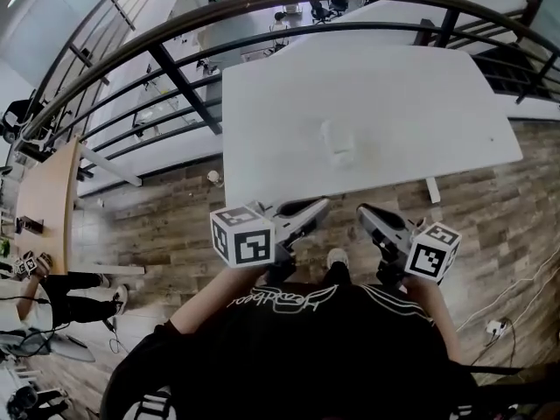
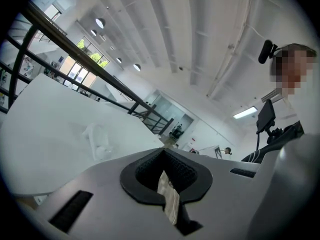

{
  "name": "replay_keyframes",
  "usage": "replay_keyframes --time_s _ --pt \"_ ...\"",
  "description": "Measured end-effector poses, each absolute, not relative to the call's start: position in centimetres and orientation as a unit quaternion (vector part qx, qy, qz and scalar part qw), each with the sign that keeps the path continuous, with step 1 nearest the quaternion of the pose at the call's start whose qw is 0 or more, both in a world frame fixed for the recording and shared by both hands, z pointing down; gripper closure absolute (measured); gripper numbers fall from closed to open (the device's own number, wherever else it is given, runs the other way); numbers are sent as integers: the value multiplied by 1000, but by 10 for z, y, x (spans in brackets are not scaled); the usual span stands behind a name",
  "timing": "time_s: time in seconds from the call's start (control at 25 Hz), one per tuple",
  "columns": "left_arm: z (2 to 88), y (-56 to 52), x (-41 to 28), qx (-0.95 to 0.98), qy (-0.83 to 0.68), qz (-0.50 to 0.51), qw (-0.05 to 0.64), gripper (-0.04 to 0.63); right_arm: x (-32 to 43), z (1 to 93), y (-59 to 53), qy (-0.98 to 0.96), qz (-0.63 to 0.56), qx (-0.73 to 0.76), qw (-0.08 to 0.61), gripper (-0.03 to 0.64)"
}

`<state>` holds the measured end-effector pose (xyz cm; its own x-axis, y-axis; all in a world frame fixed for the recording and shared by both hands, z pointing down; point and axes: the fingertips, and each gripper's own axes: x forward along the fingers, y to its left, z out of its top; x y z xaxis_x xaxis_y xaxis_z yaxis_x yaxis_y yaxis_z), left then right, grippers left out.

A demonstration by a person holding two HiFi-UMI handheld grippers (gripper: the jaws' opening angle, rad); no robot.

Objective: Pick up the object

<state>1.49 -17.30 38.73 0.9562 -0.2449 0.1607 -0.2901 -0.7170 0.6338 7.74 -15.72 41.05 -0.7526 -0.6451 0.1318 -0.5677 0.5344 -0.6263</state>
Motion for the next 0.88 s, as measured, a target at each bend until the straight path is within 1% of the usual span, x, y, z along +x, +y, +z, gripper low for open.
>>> replay_keyframes --time_s 0.4,0.56,0.88 --pt "416 -213 43 914 -153 17 375 588 108 440 -197 869 -355 -340 49 595" --pt "419 -238 62 909 -165 30 382 588 128 440 -221 866 -366 -337 47 595" --pt "440 -271 63 899 -209 37 384 588 142 447 -240 862 -378 -335 39 595"
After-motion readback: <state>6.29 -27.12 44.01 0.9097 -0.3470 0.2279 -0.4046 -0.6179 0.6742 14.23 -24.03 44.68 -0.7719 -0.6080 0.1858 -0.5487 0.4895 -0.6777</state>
